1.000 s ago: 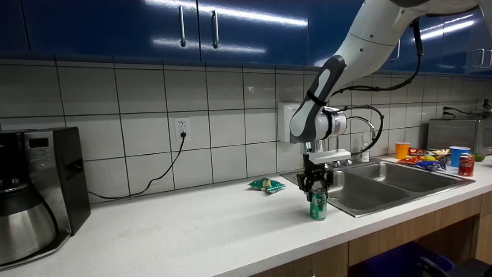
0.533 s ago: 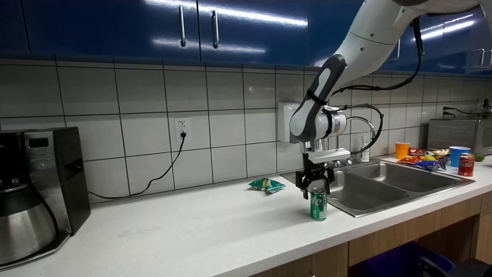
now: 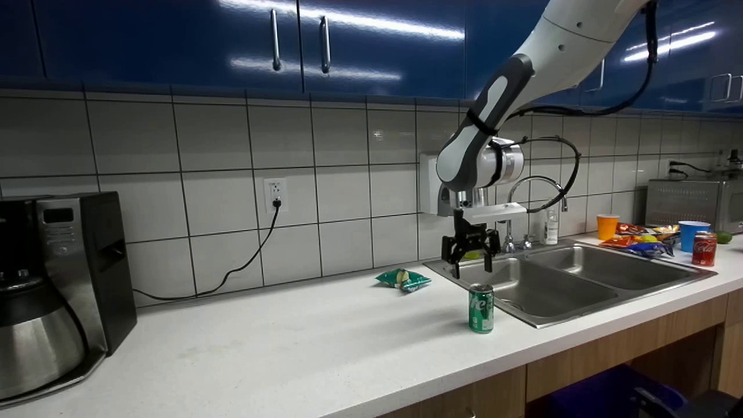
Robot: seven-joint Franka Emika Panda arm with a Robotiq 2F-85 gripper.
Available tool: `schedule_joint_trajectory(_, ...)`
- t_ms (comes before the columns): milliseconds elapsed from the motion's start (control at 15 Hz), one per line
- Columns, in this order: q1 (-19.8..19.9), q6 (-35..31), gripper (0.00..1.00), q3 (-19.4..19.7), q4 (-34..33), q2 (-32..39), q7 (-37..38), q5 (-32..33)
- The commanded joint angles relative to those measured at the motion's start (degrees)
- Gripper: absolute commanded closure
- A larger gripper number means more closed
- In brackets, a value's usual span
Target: Take the can out of the sink
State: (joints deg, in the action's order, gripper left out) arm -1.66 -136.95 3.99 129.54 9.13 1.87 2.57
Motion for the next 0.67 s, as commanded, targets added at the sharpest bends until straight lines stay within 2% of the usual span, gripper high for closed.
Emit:
schedule_joint_trajectory(0,0.12,3.85,0.0,-1.05,2.31,-5.84,2.53,2.08)
schedule_joint_trajectory(600,0.91,14.56,0.0,-1.86,7.76,-18.53,1.17,1.21)
